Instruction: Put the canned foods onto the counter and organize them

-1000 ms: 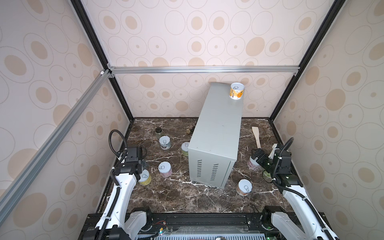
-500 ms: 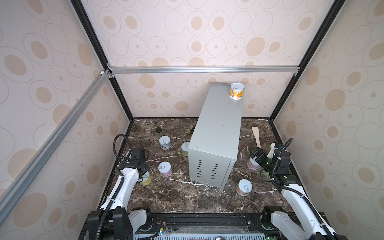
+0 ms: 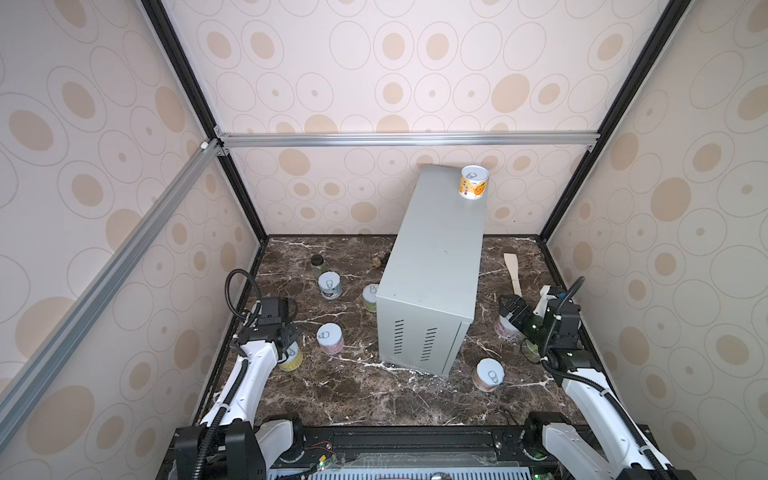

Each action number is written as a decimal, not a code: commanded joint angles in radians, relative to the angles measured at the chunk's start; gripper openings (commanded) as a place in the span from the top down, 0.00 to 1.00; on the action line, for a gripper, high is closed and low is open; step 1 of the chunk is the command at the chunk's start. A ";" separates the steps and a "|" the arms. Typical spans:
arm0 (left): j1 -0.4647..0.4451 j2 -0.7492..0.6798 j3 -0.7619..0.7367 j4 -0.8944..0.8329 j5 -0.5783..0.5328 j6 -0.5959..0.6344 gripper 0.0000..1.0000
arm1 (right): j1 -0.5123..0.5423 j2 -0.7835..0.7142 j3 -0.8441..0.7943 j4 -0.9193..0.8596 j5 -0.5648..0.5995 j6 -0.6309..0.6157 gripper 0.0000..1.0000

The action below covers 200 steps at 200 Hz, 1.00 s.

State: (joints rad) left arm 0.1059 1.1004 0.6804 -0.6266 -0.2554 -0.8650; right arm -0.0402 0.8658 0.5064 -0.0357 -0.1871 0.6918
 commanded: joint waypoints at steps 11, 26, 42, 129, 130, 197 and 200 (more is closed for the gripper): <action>0.006 0.036 -0.020 0.034 0.003 0.011 0.01 | 0.003 -0.005 -0.014 0.016 -0.006 0.002 0.01; 0.007 0.058 -0.029 0.058 0.030 0.016 0.01 | 0.003 -0.008 -0.017 0.014 -0.008 0.001 0.01; 0.007 0.079 -0.041 0.087 0.059 0.020 0.01 | 0.002 -0.009 -0.020 0.018 -0.013 0.000 0.01; -0.003 0.119 -0.133 0.203 0.116 -0.007 0.01 | 0.002 -0.004 -0.023 0.021 -0.018 -0.003 0.01; -0.004 0.119 -0.134 0.203 0.116 -0.008 0.01 | 0.003 -0.004 -0.023 0.021 -0.018 -0.003 0.01; -0.022 0.150 -0.151 0.228 0.119 -0.026 0.03 | 0.003 -0.009 -0.023 0.017 -0.017 -0.007 0.01; -0.023 0.149 -0.150 0.228 0.119 -0.026 0.04 | 0.003 -0.009 -0.022 0.017 -0.018 -0.007 0.01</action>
State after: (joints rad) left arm 0.0883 1.2461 0.5297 -0.4129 -0.1329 -0.8692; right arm -0.0402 0.8658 0.4934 -0.0296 -0.2062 0.6907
